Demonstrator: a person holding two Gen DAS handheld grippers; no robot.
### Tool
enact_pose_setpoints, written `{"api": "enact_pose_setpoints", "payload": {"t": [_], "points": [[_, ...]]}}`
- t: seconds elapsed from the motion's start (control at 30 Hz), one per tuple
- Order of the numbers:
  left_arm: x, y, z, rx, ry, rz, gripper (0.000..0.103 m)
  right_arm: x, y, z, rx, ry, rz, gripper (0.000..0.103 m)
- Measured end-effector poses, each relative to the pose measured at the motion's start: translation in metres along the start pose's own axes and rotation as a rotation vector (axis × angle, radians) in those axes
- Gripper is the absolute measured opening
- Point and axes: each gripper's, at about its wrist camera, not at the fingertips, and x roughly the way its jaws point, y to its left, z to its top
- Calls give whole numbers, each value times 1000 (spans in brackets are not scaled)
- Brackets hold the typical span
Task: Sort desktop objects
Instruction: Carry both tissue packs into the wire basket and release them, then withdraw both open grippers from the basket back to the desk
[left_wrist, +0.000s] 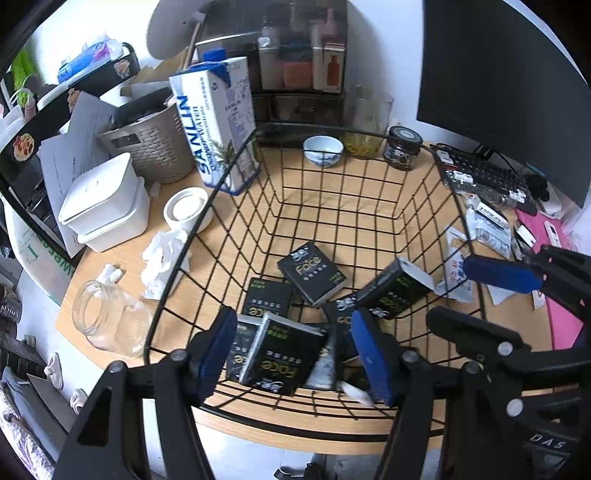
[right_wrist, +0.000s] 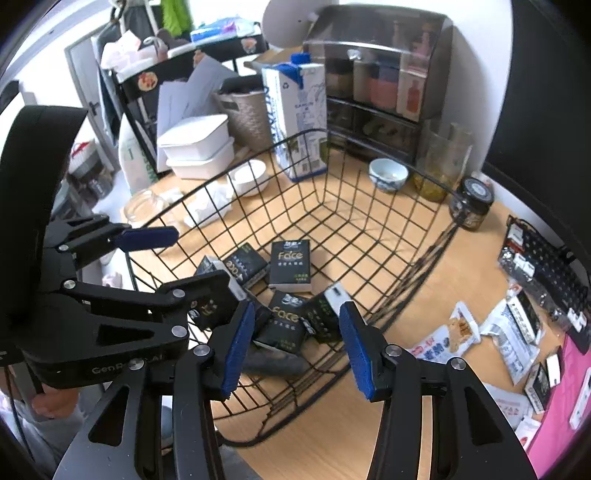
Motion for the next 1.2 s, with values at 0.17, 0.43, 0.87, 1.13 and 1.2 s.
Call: {"api": "enact_pose_setpoints", "payload": {"t": [0.17,0.43,0.87,1.13,1.2], "points": [[-7,-25,4,46,-11,-16,70,-23,-16,-8,25,-28,-20,49],[-17,-92,15,140,-27,-78,70,-68,-81,-38,119,-49,-110,49],[23,-234,16,340,-2,-110,84,-74,-221,-132,381,58,-221,49],[74,-298,21,469,62,-172,84,-61,-267,-173,465,122,-266,49],[88,-310,18,523,77,-168,84,-55,-272,-177,470,134,-264,49]]}}
